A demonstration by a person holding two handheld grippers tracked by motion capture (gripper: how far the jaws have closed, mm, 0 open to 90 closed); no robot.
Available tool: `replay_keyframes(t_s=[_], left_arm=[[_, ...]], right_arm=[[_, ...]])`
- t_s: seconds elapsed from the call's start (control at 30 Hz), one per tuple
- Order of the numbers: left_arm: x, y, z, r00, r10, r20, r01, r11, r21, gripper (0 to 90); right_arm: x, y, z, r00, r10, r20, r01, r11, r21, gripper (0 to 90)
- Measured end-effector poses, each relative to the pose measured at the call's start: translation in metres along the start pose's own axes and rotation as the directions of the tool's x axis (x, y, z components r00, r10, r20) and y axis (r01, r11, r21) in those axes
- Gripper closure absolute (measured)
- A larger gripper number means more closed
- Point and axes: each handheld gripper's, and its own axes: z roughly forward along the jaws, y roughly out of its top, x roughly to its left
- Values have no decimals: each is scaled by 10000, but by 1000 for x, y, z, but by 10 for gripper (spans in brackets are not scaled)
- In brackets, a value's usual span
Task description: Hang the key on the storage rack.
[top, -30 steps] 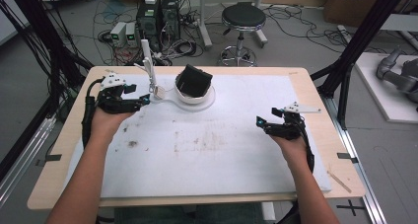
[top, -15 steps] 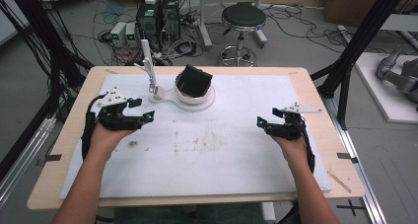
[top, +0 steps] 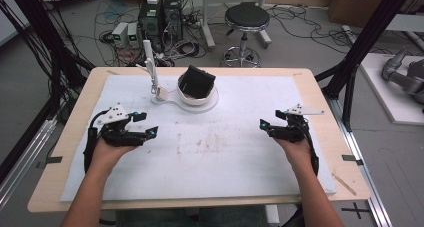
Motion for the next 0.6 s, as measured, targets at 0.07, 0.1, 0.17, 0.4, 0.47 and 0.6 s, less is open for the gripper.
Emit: replay_keyframes(t_s=[0.07, 0.1, 0.17, 0.4, 0.47, 0.6], left_arm=[[-1, -4, 1, 10000, 20, 75, -20, 10000, 45, 273], [-2, -5, 1, 9999, 59, 93, -61, 9999, 144, 269], [-2, -8, 2, 9998, 148, 159, -152, 9995, 269, 261], [3, -12, 1, 9998, -164, 90, 161, 9993, 349, 232], [3, -11, 2, 9998, -173, 79, 170, 9993, 335, 226], [2, -10, 4, 9997, -180, 147, 175, 9993, 324, 219]], right_arm=[[1, 0, 1, 10000, -66, -17, 66, 10000, 57, 204], [1, 0, 1, 10000, -70, -22, 70, 9999, 92, 204], [1, -1, 2, 9999, -127, -20, 127, 9998, 137, 204], [-1, -3, 2, 10000, -30, 9, 30, 9999, 152, 204], [-1, -4, 1, 10000, -23, 5, 23, 9998, 190, 204], [-2, -6, -1, 10000, -18, 54, 17, 9998, 185, 204]])
